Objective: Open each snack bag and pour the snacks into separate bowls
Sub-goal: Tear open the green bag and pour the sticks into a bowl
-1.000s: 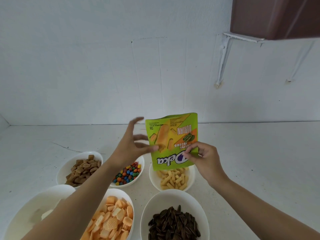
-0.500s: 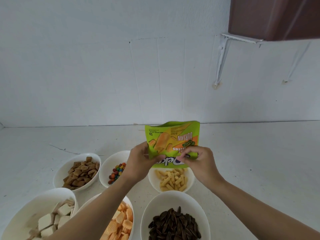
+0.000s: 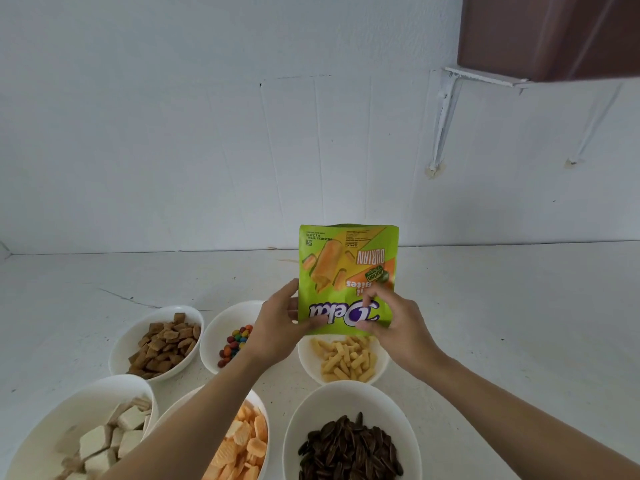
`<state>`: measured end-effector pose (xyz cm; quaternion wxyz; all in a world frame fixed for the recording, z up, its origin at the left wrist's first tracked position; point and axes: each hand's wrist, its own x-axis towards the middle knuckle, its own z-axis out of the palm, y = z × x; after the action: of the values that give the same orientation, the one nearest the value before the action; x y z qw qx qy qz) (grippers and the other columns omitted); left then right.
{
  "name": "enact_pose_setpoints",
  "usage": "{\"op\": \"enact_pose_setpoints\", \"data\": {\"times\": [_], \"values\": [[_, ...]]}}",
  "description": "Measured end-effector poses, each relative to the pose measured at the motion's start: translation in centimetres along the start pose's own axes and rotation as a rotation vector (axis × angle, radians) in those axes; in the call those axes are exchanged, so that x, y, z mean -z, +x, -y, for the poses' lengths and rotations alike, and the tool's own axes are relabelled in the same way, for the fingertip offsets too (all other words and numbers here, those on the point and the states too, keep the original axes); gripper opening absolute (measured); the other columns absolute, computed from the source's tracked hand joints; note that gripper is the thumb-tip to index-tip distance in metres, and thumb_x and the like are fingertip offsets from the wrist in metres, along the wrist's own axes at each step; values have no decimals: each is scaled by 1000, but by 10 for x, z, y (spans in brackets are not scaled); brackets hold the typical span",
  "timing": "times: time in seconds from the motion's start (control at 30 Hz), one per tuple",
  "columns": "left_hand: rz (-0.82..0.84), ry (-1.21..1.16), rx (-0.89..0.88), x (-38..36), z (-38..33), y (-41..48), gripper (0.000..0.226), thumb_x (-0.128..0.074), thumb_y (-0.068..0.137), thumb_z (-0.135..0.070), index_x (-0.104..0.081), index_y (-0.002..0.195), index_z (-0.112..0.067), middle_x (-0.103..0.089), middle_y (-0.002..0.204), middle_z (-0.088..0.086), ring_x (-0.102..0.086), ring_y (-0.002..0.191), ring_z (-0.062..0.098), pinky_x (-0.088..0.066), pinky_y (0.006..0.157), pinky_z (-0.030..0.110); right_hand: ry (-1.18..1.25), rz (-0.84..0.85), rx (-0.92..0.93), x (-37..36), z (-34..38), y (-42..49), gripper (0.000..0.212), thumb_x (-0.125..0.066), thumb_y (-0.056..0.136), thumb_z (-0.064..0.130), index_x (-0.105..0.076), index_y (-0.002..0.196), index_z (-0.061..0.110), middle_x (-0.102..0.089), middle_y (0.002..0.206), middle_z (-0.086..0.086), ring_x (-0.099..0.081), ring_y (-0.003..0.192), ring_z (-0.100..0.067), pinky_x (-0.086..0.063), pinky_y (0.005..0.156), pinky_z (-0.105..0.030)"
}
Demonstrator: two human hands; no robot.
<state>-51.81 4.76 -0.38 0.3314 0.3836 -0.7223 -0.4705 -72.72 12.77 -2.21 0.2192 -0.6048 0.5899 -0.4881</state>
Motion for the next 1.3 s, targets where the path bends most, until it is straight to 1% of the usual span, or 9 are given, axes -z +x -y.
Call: {"op": "enact_pose_setpoints", "data": {"times": [0.13, 0.23, 0.43, 0.57, 0.73, 0.83, 0.97, 1.13, 1.3], "values": [[-64, -142, -3, 6, -20, 6, 51, -82, 78, -31, -49, 116, -23, -75, 105, 6, -76, 90, 22, -63, 74, 41, -74, -69, 81, 6, 7, 10, 33, -81, 80, 5, -53, 89, 21, -67, 98, 10, -63, 100, 9, -52, 66, -11], [-110, -247, -59, 12, -35, 10, 46, -77, 83, -23, -46, 117, -21, -74, 103, 11, -76, 90, 25, -63, 72, 38, -95, -57, 113, 8, 7, 11, 34, -80, 81, 4, -52, 88, 22, -66, 99, 9, -63, 102, 6, -52, 69, -12], [23, -3, -21, 16, -21, 11, 24, -74, 86, -25, -74, 109, -20, -78, 106, -7, -74, 98, 10, -59, 87, 35, -83, 57, 101, 5, -6, 4, 28, -77, 84, 5, -57, 89, 25, -65, 97, 13, -62, 99, -3, -51, 75, -19], [42, -49, -76, 22, -30, 15, 29, -72, 85, -20, -75, 111, -9, -78, 109, 0, -73, 101, 14, -59, 88, 28, 114, -79, 85, 4, 5, 8, 19, -72, 89, 7, -56, 90, 17, -63, 91, 17, -64, 91, -3, -51, 68, -15], [68, 5, -65, 21, -30, 12, 24, -73, 87, -24, -74, 108, -14, -78, 104, -2, -73, 98, 14, -59, 86, 32, 28, -49, 46, 4, -1, 8, 29, -71, 89, 1, -52, 83, 21, -61, 84, 12, -60, 80, 3, -46, 61, -12], [37, -30, -100, 29, -42, 13, 22, -70, 89, -27, -72, 101, -9, -75, 96, 10, -72, 89, 19, -58, 78, 33, 18, -38, 54, 8, 0, 9, 30, -70, 89, 2, -53, 83, 26, -63, 88, 12, -65, 90, -2, -51, 62, -17], [-9, 5, -168, 38, -46, 20, 20, -73, 88, -20, -71, 80, -2, -67, 83, 25, -65, 80, 43, -55, 73, 51, 78, -42, 61, 7, 6, 8, 27, -74, 89, 8, -56, 83, 27, -66, 90, 7, -69, 95, -16, -61, 67, -33], [-73, 141, -259, 26, -40, 11, 18, -74, 89, -23, -73, 78, -8, -71, 73, 6, -65, 68, 18, -53, 68, 33, 293, -130, 100, 4, 31, 13, 22, -75, 88, 8, -54, 83, 14, -64, 81, 3, -71, 78, -12, -58, 67, -30], [18, 284, -257, 37, -56, 16, 12, -81, 84, -31, -76, 86, -20, -76, 80, -4, -72, 75, 15, -58, 75, 40, 316, -173, 117, 5, 40, 20, 33, -75, 87, 4, -47, 74, 16, -51, 66, 8, -57, 64, -9, -58, 64, -40]]}}
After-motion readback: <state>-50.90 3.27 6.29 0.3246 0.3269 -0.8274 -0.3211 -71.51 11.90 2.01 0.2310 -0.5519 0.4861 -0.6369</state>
